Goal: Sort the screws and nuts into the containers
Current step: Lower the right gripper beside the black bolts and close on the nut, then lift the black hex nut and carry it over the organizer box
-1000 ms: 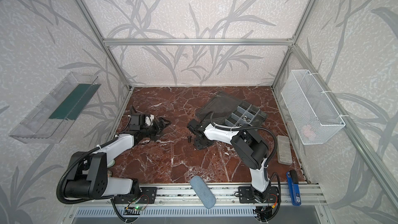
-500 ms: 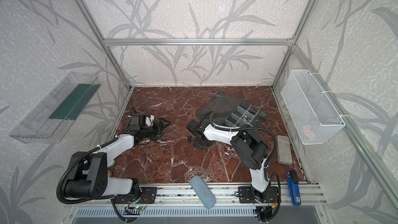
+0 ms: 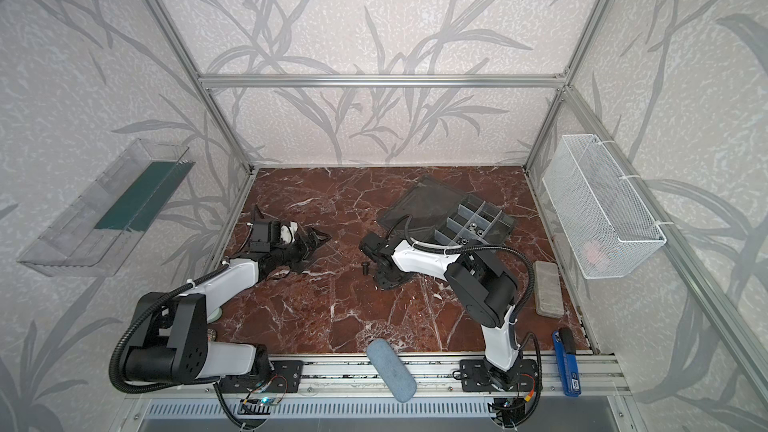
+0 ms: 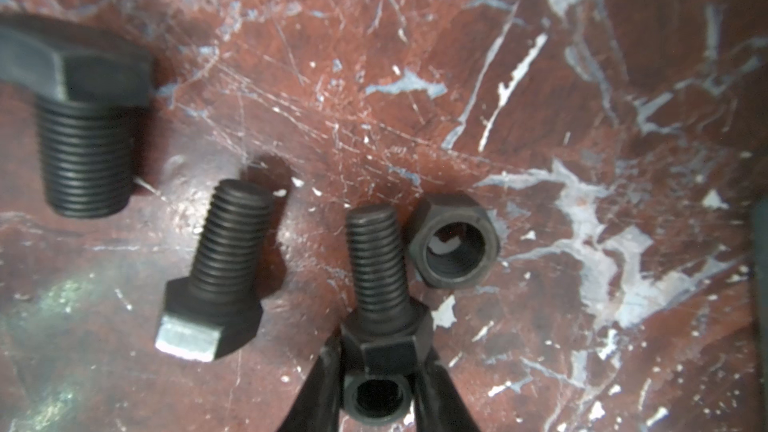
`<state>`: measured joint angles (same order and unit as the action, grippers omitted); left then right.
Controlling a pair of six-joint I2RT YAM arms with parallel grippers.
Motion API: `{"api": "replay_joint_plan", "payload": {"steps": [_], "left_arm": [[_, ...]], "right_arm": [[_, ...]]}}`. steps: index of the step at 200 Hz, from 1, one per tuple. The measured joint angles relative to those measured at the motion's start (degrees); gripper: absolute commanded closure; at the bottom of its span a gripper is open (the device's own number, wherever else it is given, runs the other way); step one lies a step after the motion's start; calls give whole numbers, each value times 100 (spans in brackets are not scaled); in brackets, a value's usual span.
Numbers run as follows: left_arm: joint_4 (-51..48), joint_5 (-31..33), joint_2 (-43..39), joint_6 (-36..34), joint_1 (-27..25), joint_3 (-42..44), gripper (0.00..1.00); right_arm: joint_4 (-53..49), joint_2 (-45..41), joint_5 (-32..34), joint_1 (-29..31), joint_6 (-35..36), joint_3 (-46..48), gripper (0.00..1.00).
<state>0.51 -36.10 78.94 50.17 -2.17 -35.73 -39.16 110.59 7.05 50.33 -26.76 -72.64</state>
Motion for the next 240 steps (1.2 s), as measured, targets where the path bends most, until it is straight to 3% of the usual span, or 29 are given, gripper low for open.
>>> {"api": "replay_joint_plan", "payload": {"steps": [42,105,138,165,209,240], "left_arm": [[0,0,0,2,0,0,1],[0,0,-2,0,0,0,1],[0,0,-2,0,0,0,1],[0,0,-2,2,0,0,0],[0,0,-7,4,0,0,1],[-2,2,-17,17,0,0,0]], "right_arm": [[-2,-4,7,0,-26,0,90],[-190,-553,-7,-275,203,149,100],[-192,-1386,-149,-1283,557,70,100],[-166,-1565,-48,-2365,925,-385,100],[-11,-1060,199,-3906,1351,-1294,100],[116,-339,299,-4529,1373,-1631,100]]}}
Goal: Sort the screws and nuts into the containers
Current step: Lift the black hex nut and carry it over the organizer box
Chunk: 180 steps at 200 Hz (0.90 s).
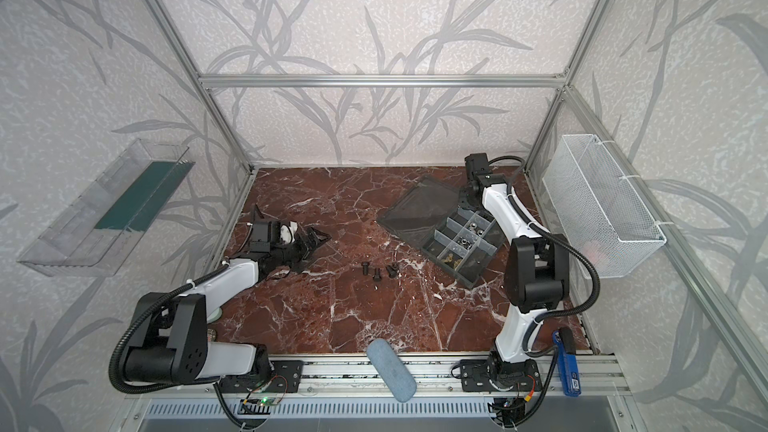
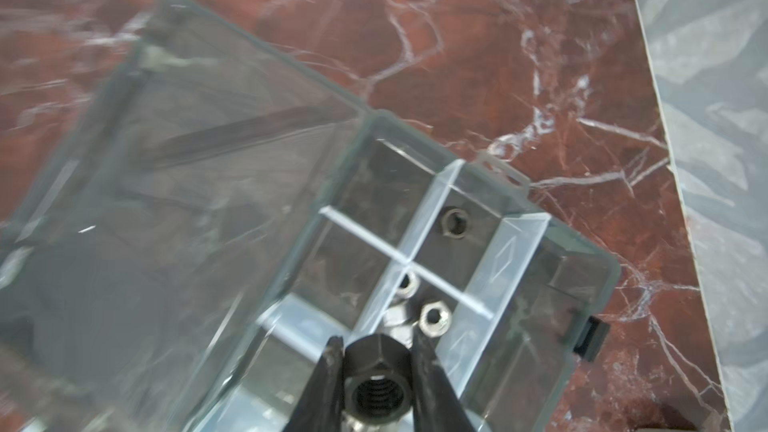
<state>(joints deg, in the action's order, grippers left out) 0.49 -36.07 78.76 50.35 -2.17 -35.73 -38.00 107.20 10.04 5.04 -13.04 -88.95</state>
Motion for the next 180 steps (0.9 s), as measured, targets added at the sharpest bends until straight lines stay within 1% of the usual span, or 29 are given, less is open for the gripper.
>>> {"api": "replay_joint_plan", "payload": {"steps": [27,46,175,180], "left_arm": [[-2,0,-7,4,0,0,1],[-2,0,-9,7,0,0,1],[-2,0,-13,24,0,0,1],[-2,0,-13,24,0,0,1]], "right_arm": [[35,479,28,-249,-42,-92,100],[72,649,63,-343,-61,-94,100],[350,920,151,-688,-59,-170,100],[348,927,151,-688,-59,-170,98]]}}
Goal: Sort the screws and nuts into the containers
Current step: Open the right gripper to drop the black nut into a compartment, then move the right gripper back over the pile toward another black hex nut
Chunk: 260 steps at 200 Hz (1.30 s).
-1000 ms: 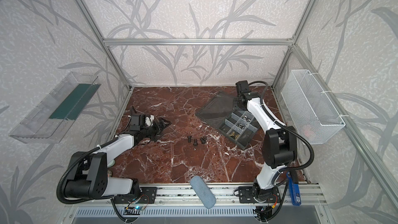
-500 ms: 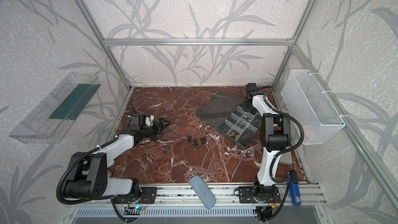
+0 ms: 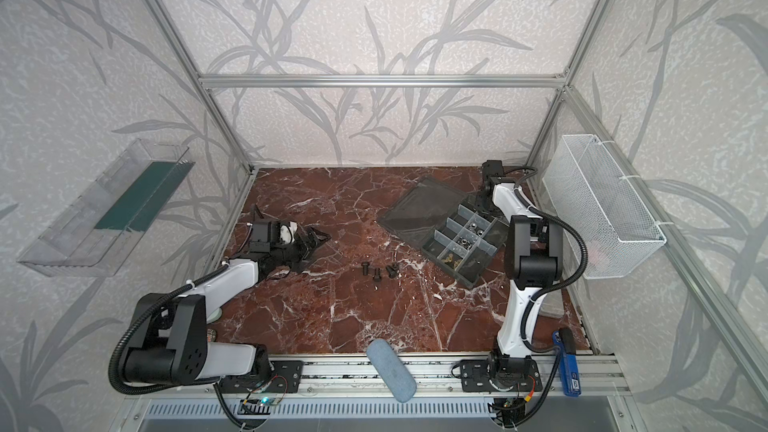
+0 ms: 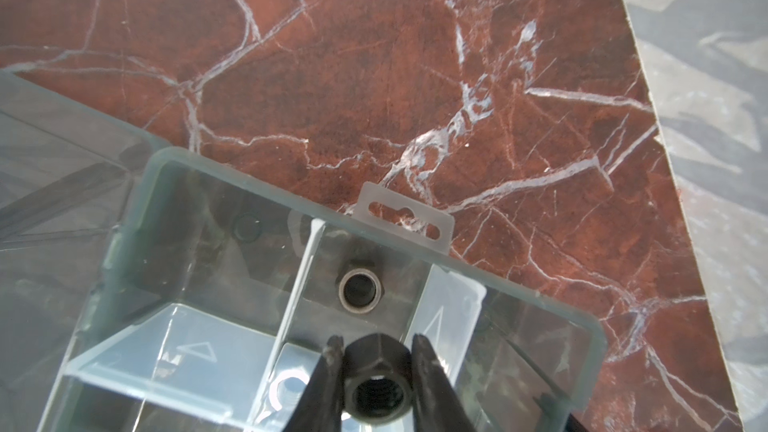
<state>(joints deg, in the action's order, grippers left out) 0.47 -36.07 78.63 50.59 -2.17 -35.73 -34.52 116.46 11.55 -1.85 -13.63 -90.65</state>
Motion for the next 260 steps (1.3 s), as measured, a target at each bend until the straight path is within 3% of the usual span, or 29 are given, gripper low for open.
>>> {"api": "replay_joint_plan", "payload": {"steps": [31,67,100,146,182,207,260], "left_arm": [[0,0,0,0,0,0,1],[0,-2,0,0,0,0,0],[-42,-4,-33,-2,0,0,1],[-151,13,-81,-2,0,0,1],[-232,26,-81,-2,0,0,1],[-238,26,-79,-2,0,0,0],[-238,24,-79,-2,0,0,0]], "right_arm": [[0,9,-2,2,0,-4,69],[-74,9,-15,7,76,-131,53],[-343,-22,-232,7,295,-529,50],[-739,-835,-1252,232,730,-487,46],[-929,-1705,-1410,1552,929,-57,44],[-938,-1856,-1508,2557,861,481,44],[-1060,-1447,-1351,3602,533,979,44]]}}
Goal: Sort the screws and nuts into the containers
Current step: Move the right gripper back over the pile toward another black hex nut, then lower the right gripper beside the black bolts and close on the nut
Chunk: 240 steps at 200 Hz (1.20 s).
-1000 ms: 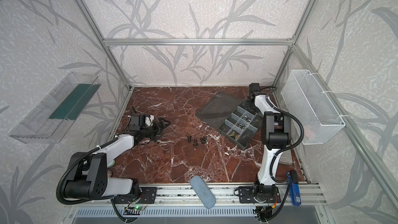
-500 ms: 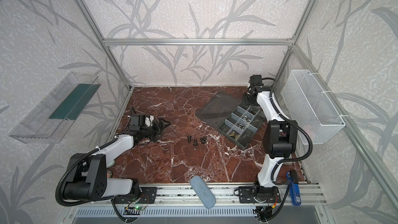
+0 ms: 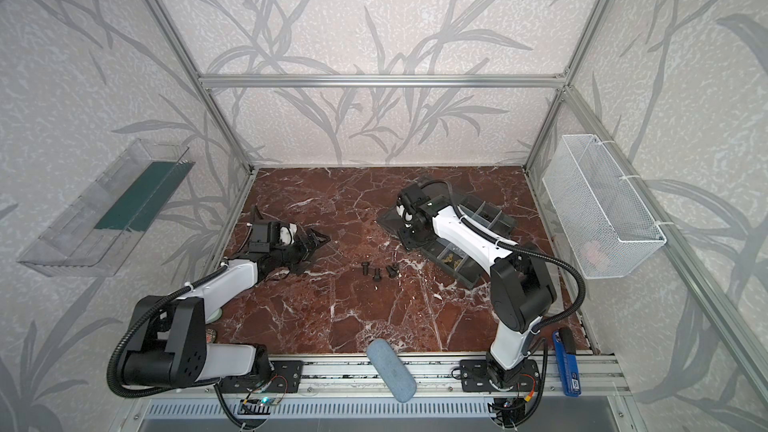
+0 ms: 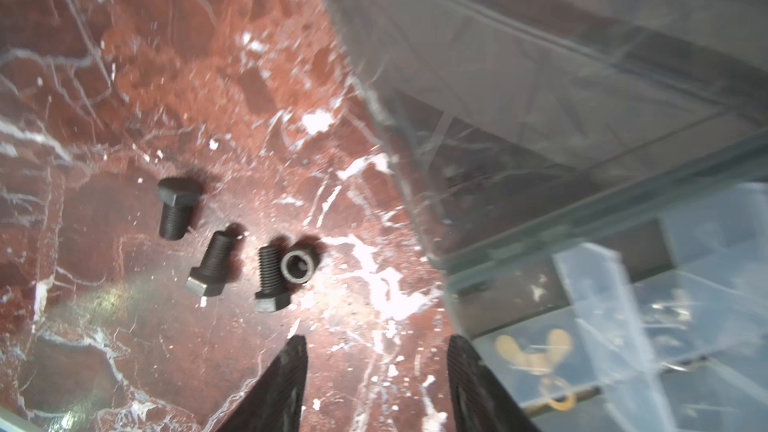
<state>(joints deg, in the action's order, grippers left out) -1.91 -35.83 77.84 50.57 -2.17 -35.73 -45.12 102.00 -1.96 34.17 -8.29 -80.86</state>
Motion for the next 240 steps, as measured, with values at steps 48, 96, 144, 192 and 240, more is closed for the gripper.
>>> {"api": "replay_joint_plan", "payload": {"steps": [48,96,144,192,240], "left_arm": [[0,0,0,0,0,0,1],[2,-4,0,0,0,0,0],[9,-7,0,0,0,0,0],[13,-4,2,0,0,0,0],[20,-7,0,0,0,0,1]], "right_arm": [[92,568,142,459,-245,212,44],[203,813,195,682,-380,350,44],[304,1084,232,752,-411,348,45],[339,1215,236,756,-422,267,45],[356,1320,232,756,-417,120,49]]}}
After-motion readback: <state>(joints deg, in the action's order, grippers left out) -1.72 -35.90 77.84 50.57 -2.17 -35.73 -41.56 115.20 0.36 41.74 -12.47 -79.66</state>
